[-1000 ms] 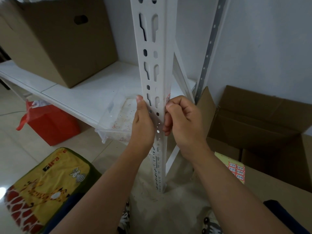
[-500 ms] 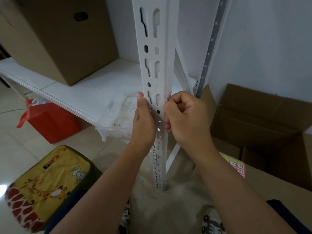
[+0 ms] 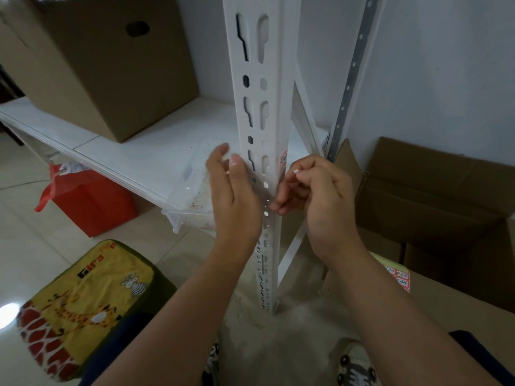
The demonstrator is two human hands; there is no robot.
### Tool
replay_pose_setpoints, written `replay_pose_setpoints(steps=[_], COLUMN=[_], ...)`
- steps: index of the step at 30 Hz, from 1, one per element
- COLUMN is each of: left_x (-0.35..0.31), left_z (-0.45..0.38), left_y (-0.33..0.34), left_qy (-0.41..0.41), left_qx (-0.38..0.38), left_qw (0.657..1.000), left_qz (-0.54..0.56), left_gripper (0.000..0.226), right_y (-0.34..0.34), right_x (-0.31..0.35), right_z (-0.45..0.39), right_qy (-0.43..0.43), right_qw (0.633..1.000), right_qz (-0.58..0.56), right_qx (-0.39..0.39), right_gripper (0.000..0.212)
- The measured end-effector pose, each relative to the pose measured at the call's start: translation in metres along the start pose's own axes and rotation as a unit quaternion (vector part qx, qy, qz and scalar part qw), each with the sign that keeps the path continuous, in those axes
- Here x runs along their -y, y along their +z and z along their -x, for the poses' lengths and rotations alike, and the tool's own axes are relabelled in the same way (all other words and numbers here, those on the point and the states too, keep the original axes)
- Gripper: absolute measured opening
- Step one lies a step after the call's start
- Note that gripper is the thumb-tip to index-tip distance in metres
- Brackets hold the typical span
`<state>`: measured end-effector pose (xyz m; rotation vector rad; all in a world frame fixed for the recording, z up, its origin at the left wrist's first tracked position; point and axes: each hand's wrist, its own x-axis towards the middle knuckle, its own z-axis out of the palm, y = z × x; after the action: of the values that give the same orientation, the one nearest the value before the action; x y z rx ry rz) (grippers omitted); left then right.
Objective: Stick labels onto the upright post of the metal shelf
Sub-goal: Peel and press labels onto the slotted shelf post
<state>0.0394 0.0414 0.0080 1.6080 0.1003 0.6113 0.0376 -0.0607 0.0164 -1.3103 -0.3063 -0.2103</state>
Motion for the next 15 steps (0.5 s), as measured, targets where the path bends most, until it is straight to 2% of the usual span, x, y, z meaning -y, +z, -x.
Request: replay_pose_setpoints(steps=[2,4,8,12,15], left_x=[-0.002,-0.003,-0.006,-0.014,-0.015], left_z=[0.003,0.006,0.016,0.026,0.026], left_y=[-0.001,-0.003,-0.005,-0.008,-0.011], left_qy=[0.093,0.188,0.310,0.299,0.267], left_qx=[-0.051,-0.066,-0.005,0.074,0.103], left_qw=[0.994,0.979,0.947,0.948,0.957], left_qz=[-0.004,-0.030,-0.081,-0.075,-0.039], left_gripper=[0.022,0.021,0.016,0.024,0.026], right_y=[-0.004,-0.006,-0.012,-0.017,-0.019], right_x=[-0.001,-0.001,0.004,0.004,0.003], right_z=[0.001,0.002,0.003,0.003,0.002], right_qy=[0.024,0.037,0.042,0.025,0.027], right_qw=[0.999,0.999,0.997,0.996,0.994], right_qz=[-0.024,-0.032,-0.047,-0.010,0.006], right_qx=[0.001,0.013,0.052,0.084,0.105], right_gripper=[0.022,0.021,0.019,0.024,0.021])
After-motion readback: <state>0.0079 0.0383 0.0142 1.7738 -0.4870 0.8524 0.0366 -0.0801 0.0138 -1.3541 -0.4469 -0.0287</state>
